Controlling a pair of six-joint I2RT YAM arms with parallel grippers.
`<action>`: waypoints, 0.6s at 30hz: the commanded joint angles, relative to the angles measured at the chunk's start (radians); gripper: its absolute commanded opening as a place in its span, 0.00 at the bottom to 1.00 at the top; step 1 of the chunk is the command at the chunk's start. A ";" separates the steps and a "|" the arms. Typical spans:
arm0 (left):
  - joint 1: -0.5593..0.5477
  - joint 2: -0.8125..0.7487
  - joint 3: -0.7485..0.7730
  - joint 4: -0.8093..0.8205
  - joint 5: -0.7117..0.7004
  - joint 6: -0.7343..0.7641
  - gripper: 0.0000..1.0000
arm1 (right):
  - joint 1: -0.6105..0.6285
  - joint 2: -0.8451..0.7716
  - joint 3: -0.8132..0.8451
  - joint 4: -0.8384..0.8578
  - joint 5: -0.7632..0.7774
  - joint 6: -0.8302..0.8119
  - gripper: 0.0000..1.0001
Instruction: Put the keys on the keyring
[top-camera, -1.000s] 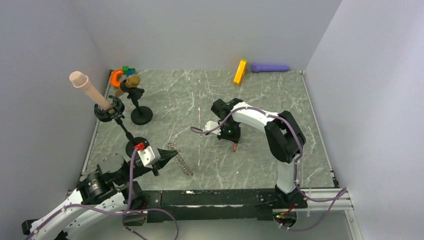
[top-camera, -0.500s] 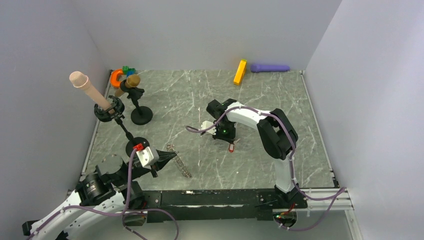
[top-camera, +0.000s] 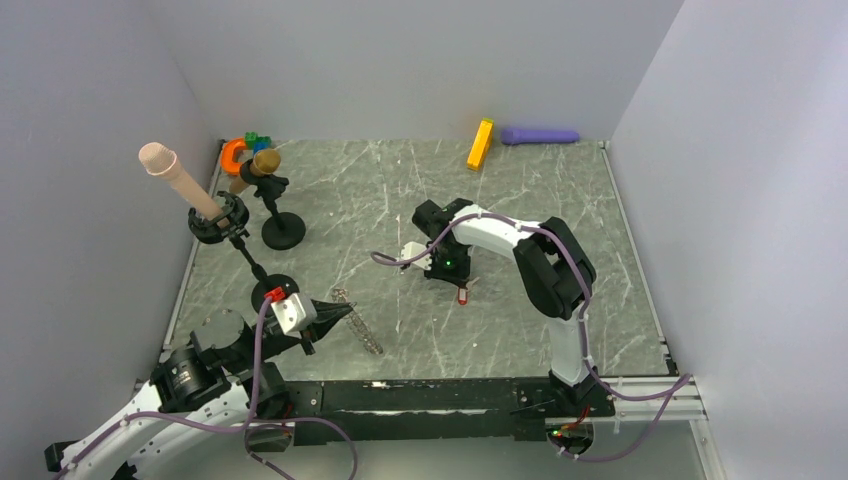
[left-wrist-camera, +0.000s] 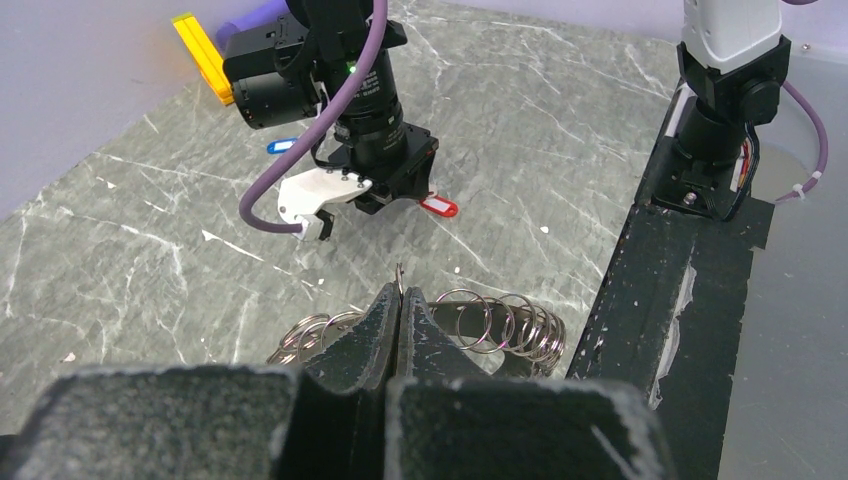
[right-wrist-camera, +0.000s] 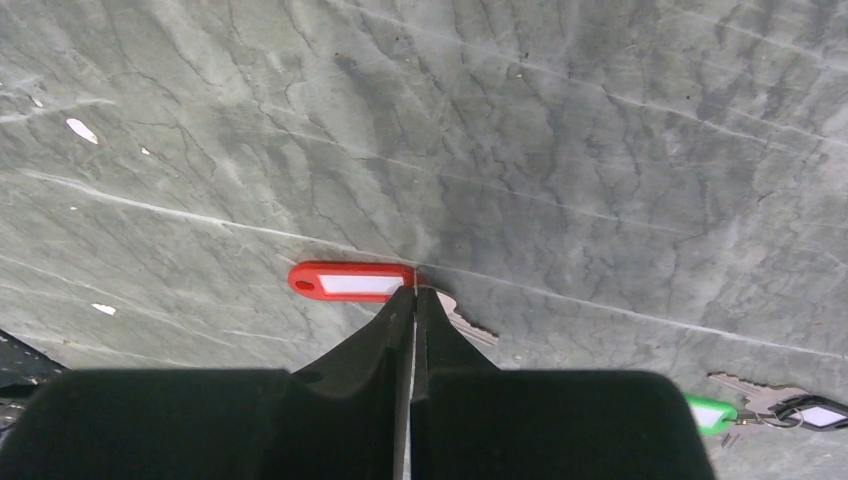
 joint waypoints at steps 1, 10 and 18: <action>0.003 -0.009 0.013 0.048 -0.013 -0.014 0.00 | 0.003 -0.031 -0.019 0.041 -0.013 0.028 0.09; 0.003 -0.003 0.015 0.052 -0.010 -0.013 0.00 | -0.005 -0.049 -0.026 0.057 -0.015 0.036 0.14; 0.003 -0.001 0.013 0.056 -0.008 -0.012 0.00 | -0.015 -0.085 -0.040 0.074 -0.027 0.039 0.19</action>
